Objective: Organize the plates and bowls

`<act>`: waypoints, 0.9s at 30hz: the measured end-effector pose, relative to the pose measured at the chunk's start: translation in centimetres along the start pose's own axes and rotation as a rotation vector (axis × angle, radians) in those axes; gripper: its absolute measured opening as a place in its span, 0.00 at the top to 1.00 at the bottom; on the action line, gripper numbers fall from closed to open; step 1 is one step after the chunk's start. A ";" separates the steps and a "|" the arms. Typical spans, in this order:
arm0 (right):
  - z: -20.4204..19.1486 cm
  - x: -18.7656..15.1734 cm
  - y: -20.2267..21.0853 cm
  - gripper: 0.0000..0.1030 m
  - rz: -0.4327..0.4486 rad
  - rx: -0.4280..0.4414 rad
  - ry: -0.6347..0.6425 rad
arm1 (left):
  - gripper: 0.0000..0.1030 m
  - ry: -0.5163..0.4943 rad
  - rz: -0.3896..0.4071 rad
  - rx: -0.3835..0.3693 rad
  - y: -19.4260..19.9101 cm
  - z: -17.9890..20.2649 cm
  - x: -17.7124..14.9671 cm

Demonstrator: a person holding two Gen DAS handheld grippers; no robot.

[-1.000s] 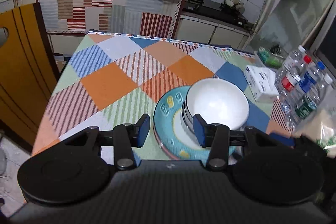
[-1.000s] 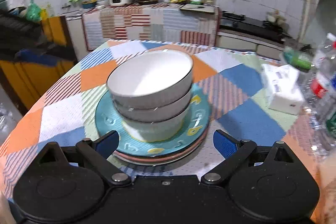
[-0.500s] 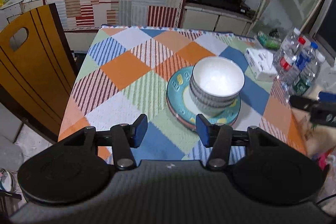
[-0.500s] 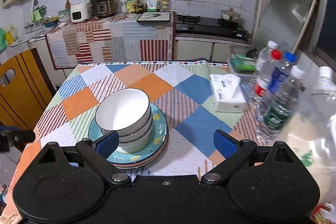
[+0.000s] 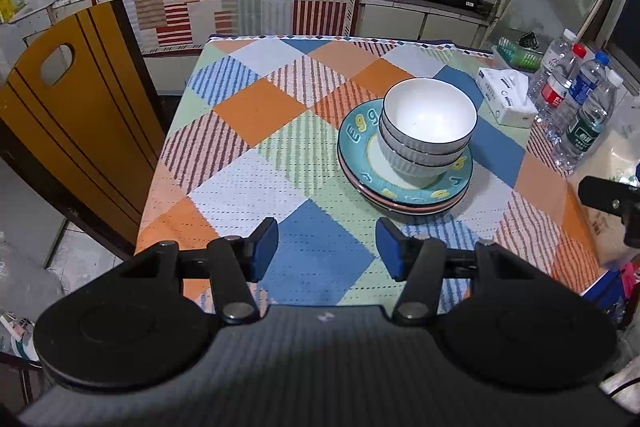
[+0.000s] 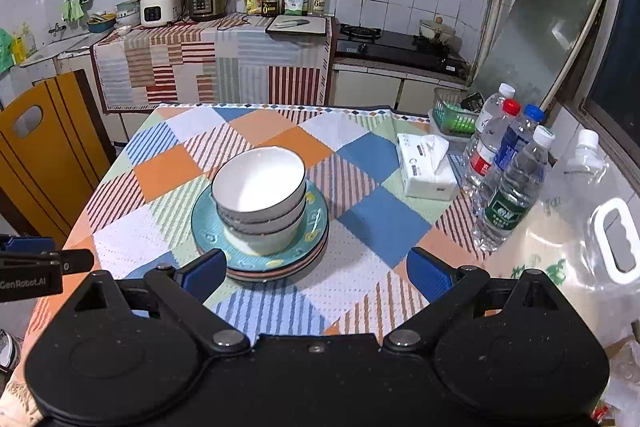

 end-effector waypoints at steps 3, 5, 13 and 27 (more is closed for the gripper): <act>-0.4 -0.5 0.4 0.04 -0.002 0.000 -0.009 | 0.47 -0.005 0.016 0.013 0.5 -0.1 -0.3; -0.5 -0.7 0.5 0.04 0.000 0.009 -0.029 | 0.47 -0.010 0.025 0.020 0.7 -0.1 -0.5; -0.6 -2.3 0.0 0.04 -0.007 -0.017 -0.043 | 0.38 -0.025 0.051 0.022 1.1 0.2 -1.0; -1.1 -3.6 0.4 0.04 0.007 -0.010 -0.054 | 0.27 -0.033 0.065 0.005 1.3 0.4 -1.7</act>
Point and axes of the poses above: each gripper's, at about its wrist camera, not at the fingertips, and y roughly against the way its jaws point, z to its right, x to its top, the point moved 4 cm from there along -y, roughly the way its jaws point, and after that the axes turned 12 degrees about y, right-handed, at the moved point
